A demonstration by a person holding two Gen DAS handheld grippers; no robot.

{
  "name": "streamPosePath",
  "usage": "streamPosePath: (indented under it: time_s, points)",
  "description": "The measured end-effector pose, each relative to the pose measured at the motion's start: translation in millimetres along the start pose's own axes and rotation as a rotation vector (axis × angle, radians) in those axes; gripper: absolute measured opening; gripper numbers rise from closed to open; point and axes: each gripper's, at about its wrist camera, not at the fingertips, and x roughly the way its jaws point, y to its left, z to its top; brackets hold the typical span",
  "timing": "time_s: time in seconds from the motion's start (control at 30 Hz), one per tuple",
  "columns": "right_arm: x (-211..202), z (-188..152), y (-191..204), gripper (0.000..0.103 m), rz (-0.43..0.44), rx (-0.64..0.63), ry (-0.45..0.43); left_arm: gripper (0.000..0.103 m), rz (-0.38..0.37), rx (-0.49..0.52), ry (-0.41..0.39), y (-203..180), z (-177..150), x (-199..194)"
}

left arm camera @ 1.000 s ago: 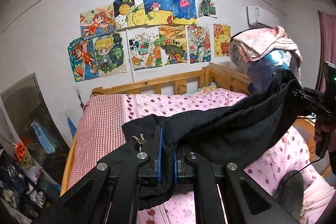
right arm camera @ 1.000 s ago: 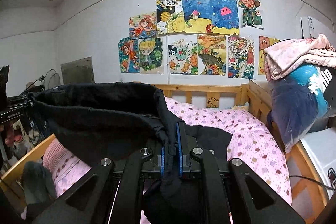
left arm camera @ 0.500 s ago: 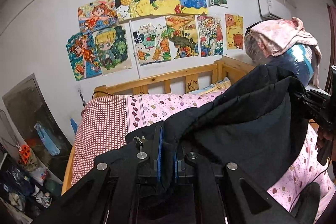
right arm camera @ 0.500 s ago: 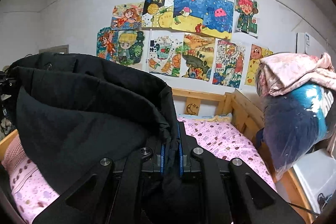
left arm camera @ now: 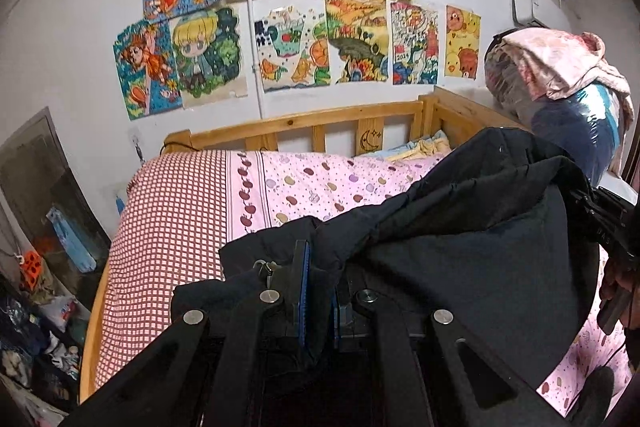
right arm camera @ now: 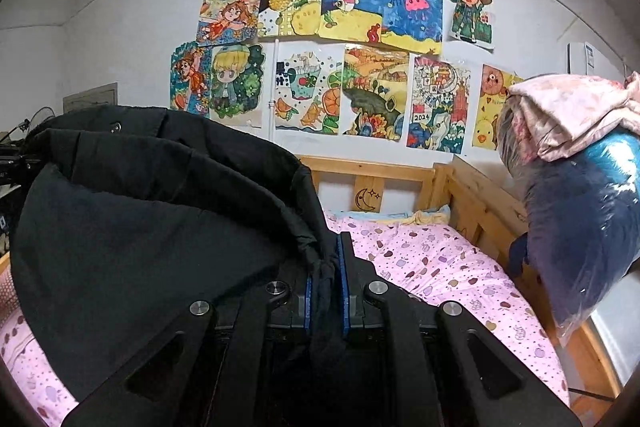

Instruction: Fold large clothes

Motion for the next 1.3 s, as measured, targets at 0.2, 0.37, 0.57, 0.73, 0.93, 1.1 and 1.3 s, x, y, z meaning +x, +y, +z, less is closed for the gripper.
streamPosePath:
  time_s: [0.2, 0.37, 0.57, 0.73, 0.93, 1.1, 1.3]
  points:
    - [33.2, -12.0, -3.4, 0.009, 0.014, 0.026, 0.038, 0.009, 0.0, -0.009, 0.041, 3.4, -0.6, 31.0]
    - [61.3, -22.4, -3.5, 0.009, 0.013, 0.025, 0.077, 0.01, 0.001, -0.021, 0.079, 6.8, -0.2, 55.0]
    - [83.3, -28.4, -2.8, 0.009, 0.01, 0.027, 0.111, 0.011, 0.003, -0.008, 0.112, 9.1, -0.9, 82.0]
    - [101.0, -33.7, -2.3, 0.01, 0.0, 0.027, 0.144, 0.012, -0.008, -0.025, 0.138, 10.7, -6.4, 95.4]
    - [111.5, -39.7, -3.8, 0.02, 0.005, 0.037, 0.189, 0.016, -0.002, -0.015, 0.122, 13.1, -6.6, 92.7]
    - [106.6, -36.3, -6.7, 0.029, 0.004, 0.021, 0.162, 0.016, 0.006, -0.009, 0.13, 12.5, -4.0, 97.8]
    - [110.5, -32.9, -7.8, 0.03, 0.009, 0.006, 0.191, 0.019, -0.003, -0.017, 0.173, 15.1, -7.2, 109.7]
